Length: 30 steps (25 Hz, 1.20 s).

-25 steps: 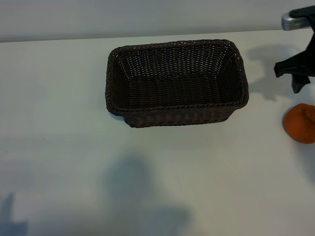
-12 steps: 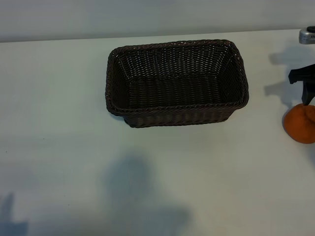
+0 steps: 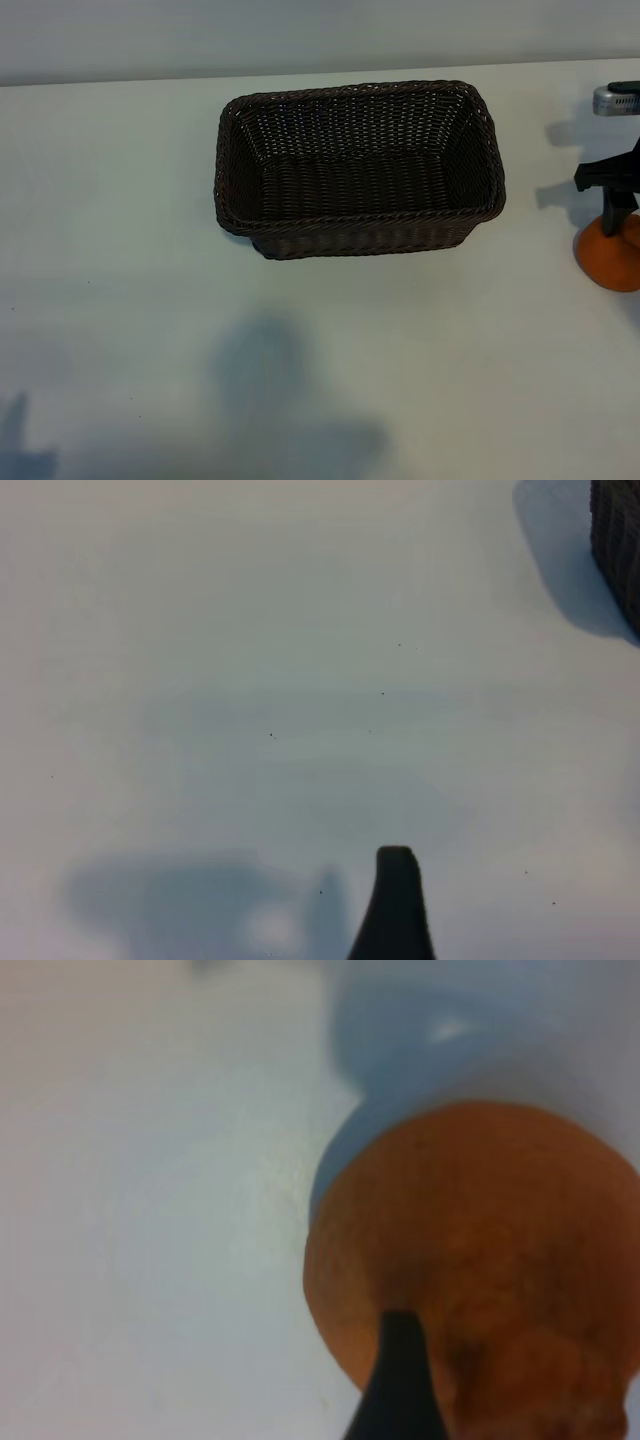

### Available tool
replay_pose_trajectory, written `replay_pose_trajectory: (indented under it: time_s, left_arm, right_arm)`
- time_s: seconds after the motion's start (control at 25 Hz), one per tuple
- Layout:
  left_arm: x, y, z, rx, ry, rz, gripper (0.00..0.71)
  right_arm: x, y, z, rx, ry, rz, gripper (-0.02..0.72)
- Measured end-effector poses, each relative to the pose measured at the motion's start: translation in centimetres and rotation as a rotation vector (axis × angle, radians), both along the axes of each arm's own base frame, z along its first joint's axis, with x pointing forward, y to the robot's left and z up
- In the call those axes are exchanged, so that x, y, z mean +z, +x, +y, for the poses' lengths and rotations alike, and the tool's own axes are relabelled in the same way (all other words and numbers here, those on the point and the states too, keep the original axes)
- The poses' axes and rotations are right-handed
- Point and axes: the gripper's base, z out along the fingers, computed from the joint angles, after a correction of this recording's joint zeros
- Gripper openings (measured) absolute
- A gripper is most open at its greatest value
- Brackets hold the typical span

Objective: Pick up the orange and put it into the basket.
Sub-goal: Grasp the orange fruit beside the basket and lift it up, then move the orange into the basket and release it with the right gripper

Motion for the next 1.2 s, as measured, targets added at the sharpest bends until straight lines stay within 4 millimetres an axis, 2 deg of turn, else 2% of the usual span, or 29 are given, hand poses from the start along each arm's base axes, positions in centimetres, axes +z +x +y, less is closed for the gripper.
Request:
replay_pose_trajectory:
  time_s: [0.08, 0.16, 0.24, 0.36, 0.4, 0.56, 0.76, 0.88, 0.96, 1.2]
  left_arm:
    - [0.0, 0.0, 0.0, 0.0, 0.0, 0.0, 0.594]
    - [0.0, 0.0, 0.0, 0.0, 0.0, 0.0, 0.594]
    - [0.0, 0.0, 0.0, 0.0, 0.0, 0.0, 0.594]
    - [0.0, 0.0, 0.0, 0.0, 0.0, 0.0, 0.594]
    - [0.0, 0.0, 0.0, 0.0, 0.0, 0.001, 0.594]
    - [0.0, 0.0, 0.0, 0.0, 0.0, 0.001, 0.594]
    - [0.0, 0.0, 0.0, 0.0, 0.0, 0.001, 0.594]
    - [0.0, 0.0, 0.0, 0.0, 0.0, 0.001, 0.594]
    - [0.0, 0.0, 0.0, 0.0, 0.0, 0.001, 0.594]
    - [0.0, 0.0, 0.0, 0.0, 0.001, 0.001, 0.594]
  right_arm:
    - [-0.7, 0.1, 0.0, 0.0, 0.002, 0.018, 0.538]
    - [-1.2, 0.1, 0.0, 0.002, 0.005, 0.035, 0.487]
    - [-1.4, 0.1, 0.0, 0.002, 0.006, 0.043, 0.381]
    - [-1.4, 0.0, 0.0, 0.003, 0.007, 0.052, 0.15]
    - [-1.4, 0.0, 0.0, 0.003, 0.007, 0.054, 0.106]
    - [-1.4, -0.1, 0.0, 0.006, 0.009, 0.061, 0.071]
    - [-0.5, 0.2, 0.0, 0.005, 0.013, 0.071, 0.068]
    - [1.2, 0.5, 0.1, -0.001, 0.022, 0.037, 0.065]
    - [3.3, 0.6, 0.3, -0.002, 0.038, -0.007, 0.065]
    - [11.3, 1.3, 0.7, 0.007, 0.059, -0.206, 0.065]
